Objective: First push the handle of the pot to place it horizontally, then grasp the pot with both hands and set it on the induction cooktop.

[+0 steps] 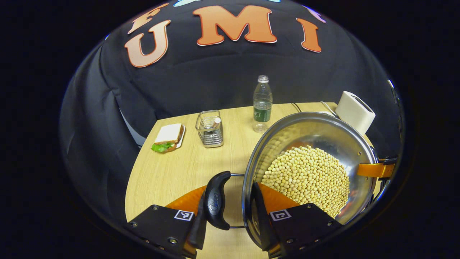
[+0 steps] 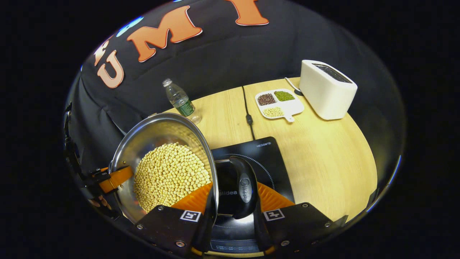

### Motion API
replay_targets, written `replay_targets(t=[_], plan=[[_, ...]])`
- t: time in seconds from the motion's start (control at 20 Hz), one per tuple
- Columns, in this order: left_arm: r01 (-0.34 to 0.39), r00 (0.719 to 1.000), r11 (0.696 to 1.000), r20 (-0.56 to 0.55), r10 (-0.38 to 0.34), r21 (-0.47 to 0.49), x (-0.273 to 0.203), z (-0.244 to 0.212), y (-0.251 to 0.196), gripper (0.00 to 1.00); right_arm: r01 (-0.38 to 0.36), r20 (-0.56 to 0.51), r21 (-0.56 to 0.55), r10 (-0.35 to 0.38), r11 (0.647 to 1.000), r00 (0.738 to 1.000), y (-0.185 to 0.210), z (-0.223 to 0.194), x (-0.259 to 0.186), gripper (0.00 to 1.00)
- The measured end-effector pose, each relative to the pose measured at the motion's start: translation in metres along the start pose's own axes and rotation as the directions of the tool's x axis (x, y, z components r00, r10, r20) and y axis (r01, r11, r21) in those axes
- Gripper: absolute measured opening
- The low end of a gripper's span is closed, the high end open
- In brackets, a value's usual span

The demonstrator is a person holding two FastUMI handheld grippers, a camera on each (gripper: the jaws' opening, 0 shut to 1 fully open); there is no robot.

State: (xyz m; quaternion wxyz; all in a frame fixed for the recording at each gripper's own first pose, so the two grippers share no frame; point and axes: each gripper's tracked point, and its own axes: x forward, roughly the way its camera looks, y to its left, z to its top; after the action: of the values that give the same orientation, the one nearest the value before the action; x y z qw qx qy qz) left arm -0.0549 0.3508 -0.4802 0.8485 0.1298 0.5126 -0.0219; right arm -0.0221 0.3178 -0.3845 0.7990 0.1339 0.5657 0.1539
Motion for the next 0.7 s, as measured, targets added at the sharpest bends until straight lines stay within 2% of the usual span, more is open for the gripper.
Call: replay_targets(t=[0.4, 0.45, 0.5, 0.6, 0.65, 0.7], plan=[[0.017, 1.000, 1.000, -0.015, -0.016, 0.027, 0.002, 0.002, -0.001, 0.62, 0.017, -0.008, 0.019, -0.016, 1.000, 1.000, -0.029, 0.022, -0.029, 0.49], [0.018, 1.000, 0.999, -0.018, -0.017, 0.027, 0.002, 0.003, 0.000, 0.58, 0.018, -0.014, 0.021, -0.018, 1.000, 1.000, -0.023, 0.017, -0.023, 0.49], [0.020, 0.999, 0.999, -0.025, -0.020, 0.027, 0.003, 0.003, 0.000, 0.62, 0.021, -0.019, 0.023, -0.021, 1.000, 1.000, -0.023, 0.018, -0.022, 0.49], [0.023, 0.999, 0.999, -0.035, -0.022, 0.027, 0.004, 0.003, 0.000, 0.62, 0.026, -0.029, 0.021, -0.025, 0.999, 0.999, -0.023, 0.018, -0.023, 0.49], [0.023, 0.999, 0.999, -0.041, -0.022, 0.026, 0.002, 0.004, 0.003, 0.62, 0.028, -0.036, 0.019, -0.027, 0.999, 0.999, -0.022, 0.020, -0.024, 0.53], [0.025, 0.999, 0.999, -0.049, -0.024, 0.022, 0.002, 0.005, 0.004, 0.65, 0.030, -0.040, 0.018, -0.029, 0.999, 0.999, -0.024, 0.022, -0.028, 0.49]])
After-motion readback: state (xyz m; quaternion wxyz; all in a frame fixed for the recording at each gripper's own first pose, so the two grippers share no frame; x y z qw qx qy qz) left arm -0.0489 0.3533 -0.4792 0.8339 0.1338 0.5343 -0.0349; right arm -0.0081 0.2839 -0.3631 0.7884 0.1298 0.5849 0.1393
